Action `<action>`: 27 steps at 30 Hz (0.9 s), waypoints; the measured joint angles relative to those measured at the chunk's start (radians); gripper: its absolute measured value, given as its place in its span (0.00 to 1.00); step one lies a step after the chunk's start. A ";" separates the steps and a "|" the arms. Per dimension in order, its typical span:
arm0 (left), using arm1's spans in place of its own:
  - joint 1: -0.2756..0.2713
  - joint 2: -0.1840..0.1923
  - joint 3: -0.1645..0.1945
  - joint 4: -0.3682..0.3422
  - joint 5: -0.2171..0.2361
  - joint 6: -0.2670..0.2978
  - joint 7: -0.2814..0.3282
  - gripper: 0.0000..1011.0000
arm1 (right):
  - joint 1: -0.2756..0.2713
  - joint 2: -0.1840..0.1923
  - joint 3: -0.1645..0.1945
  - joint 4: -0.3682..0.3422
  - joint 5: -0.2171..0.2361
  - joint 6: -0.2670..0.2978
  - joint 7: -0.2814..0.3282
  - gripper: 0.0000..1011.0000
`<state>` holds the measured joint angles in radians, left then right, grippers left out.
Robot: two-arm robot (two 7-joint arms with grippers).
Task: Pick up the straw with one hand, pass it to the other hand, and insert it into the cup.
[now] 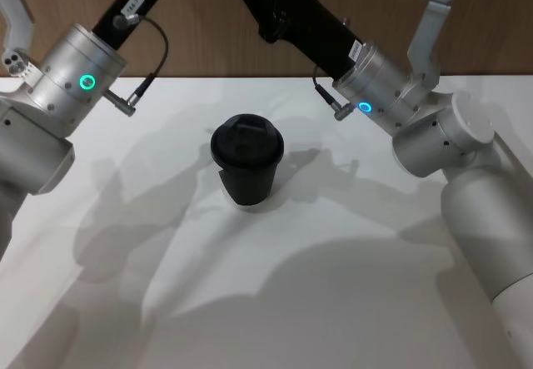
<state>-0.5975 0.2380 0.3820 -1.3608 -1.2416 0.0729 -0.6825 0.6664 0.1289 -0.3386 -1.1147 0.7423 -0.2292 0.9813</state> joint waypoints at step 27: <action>0.018 0.052 0.024 -0.052 0.025 -0.020 0.053 0.02 | 0.000 0.000 -0.001 0.000 0.000 -0.001 -0.001 0.87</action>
<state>-0.5793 0.2905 0.4063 -1.4125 -1.2170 0.0524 -0.6292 0.6664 0.1293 -0.3392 -1.1151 0.7427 -0.2302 0.9807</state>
